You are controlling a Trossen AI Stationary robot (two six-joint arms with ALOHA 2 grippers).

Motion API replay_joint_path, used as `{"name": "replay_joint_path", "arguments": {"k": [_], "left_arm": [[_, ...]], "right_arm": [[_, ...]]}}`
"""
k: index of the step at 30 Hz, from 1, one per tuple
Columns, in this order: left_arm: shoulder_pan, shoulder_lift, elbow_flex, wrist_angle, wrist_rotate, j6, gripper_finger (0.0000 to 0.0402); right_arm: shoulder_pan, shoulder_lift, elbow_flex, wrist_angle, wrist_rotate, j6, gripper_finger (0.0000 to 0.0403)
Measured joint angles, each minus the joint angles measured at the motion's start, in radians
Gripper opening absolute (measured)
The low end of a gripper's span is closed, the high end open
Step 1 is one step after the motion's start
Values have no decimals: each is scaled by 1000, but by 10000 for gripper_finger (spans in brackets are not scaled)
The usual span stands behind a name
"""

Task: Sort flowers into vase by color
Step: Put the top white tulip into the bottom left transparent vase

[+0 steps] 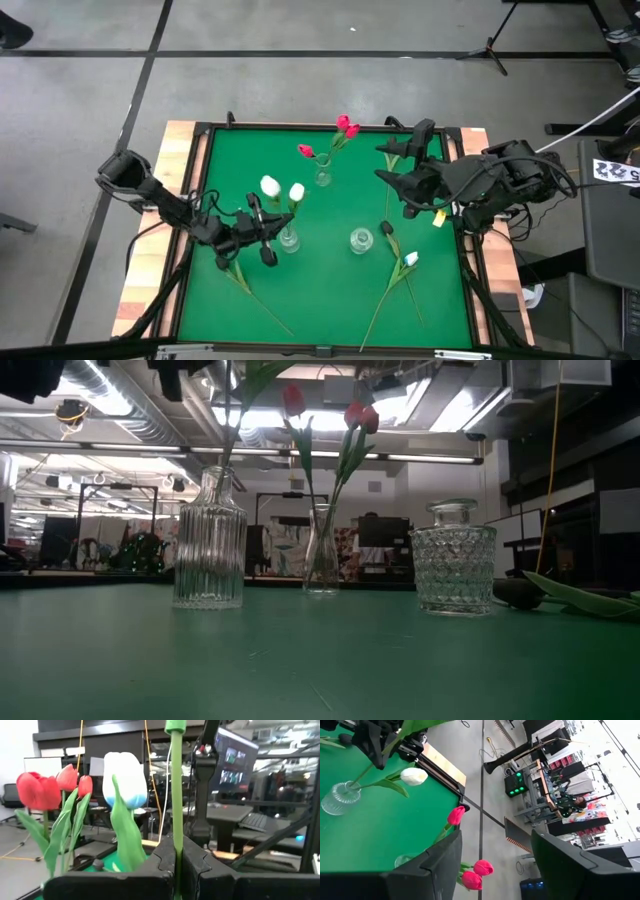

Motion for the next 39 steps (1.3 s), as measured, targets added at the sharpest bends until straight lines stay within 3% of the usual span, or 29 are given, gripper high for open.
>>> {"name": "replay_joint_path", "arguments": {"k": [6, 22, 30, 39], "left_arm": [[-42, -3, -63, 99, -94, -5, 0], [-13, -2, -80, 157, -73, 58, 0], [-8, -2, -81, 78, -33, -55, 0], [12, 16, -96, 80, -31, -53, 0]], "right_arm": [[0, 0, 0, -6, 0, 25, 237], [0, 0, 0, -6, -1, 42, 237], [0, 0, 0, -19, 4, 43, 237], [0, 0, 0, -19, 6, 60, 237]]}}
